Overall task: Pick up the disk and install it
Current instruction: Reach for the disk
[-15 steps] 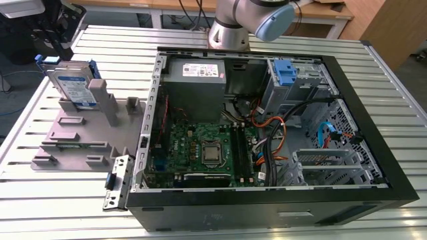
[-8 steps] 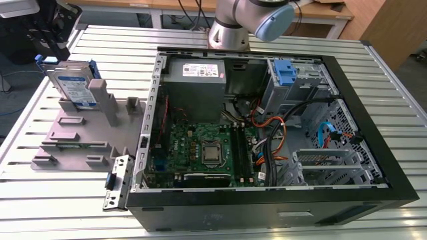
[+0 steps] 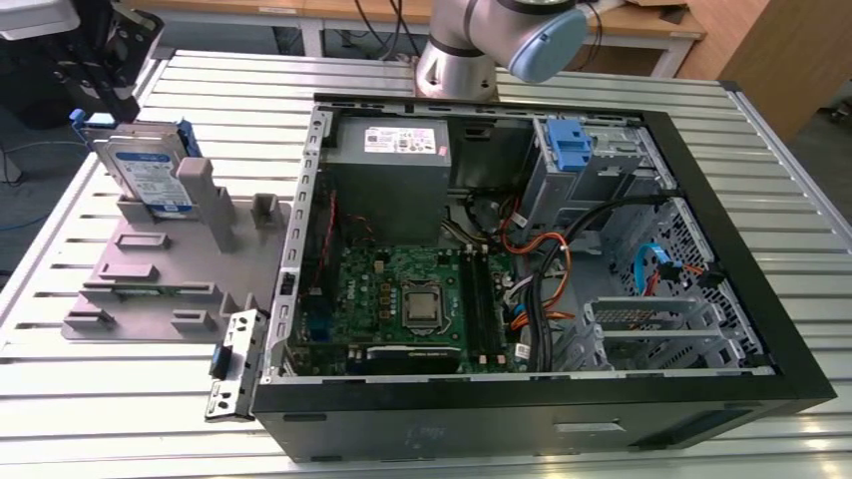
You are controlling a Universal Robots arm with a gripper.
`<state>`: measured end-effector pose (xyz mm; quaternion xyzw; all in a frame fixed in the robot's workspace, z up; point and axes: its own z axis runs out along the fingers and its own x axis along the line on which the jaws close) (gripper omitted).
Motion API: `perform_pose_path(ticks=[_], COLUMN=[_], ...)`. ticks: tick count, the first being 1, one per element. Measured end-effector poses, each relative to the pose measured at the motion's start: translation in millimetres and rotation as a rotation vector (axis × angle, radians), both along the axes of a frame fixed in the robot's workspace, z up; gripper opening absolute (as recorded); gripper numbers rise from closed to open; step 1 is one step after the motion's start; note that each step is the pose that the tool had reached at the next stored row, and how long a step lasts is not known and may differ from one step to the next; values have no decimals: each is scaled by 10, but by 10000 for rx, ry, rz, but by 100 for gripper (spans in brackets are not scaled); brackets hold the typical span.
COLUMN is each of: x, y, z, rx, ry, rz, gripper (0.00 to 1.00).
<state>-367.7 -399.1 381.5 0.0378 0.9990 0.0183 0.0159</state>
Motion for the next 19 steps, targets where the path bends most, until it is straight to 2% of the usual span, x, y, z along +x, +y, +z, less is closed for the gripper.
perform_pose_path(ticks=[3, 11, 19], x=[-25, -99, -167], y=[16, 134, 172], z=[-23, -74, -134], rx=[-1, 13, 155], ry=[1, -1, -1], rz=[0, -1, 0], gripper=[11, 11, 11])
